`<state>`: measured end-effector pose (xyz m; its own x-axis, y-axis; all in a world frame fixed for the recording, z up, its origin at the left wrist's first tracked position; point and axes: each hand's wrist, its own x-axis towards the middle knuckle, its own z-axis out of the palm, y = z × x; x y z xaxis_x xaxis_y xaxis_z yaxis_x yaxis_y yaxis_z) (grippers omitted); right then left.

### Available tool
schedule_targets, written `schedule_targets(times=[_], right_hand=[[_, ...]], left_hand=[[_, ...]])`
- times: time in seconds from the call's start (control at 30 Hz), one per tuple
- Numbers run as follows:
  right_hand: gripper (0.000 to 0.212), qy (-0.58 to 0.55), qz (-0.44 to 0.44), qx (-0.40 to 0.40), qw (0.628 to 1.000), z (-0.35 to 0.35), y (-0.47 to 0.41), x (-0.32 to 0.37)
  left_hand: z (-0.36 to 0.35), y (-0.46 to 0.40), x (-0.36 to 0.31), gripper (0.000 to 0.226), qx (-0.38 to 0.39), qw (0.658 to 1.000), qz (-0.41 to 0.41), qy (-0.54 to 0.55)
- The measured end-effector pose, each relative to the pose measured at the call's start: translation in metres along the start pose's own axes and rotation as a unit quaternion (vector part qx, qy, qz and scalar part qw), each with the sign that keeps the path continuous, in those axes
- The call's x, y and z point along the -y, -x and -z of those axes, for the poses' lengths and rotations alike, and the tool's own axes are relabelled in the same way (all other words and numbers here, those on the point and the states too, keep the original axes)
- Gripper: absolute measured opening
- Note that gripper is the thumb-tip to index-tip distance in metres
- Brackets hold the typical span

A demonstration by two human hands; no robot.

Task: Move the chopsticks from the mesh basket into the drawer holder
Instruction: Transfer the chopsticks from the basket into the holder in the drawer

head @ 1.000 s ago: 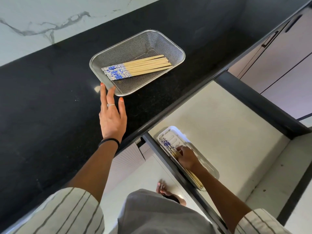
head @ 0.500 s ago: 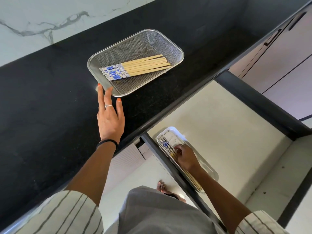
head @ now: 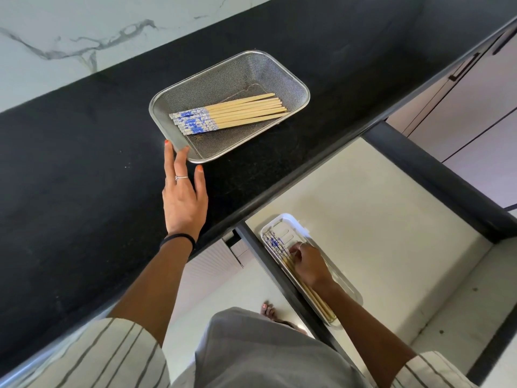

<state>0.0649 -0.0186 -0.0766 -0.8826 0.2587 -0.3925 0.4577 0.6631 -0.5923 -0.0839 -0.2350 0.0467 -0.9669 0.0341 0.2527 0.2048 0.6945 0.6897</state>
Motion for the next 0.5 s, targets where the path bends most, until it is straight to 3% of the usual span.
schedule_targets(times=[0.5], right_hand=[[0.016,-0.024,0.004,0.004,1.0,-0.007,0.008,-0.011]], left_hand=[[0.0,0.0,0.001,0.047,-0.001,1.0,-0.006,-0.004]])
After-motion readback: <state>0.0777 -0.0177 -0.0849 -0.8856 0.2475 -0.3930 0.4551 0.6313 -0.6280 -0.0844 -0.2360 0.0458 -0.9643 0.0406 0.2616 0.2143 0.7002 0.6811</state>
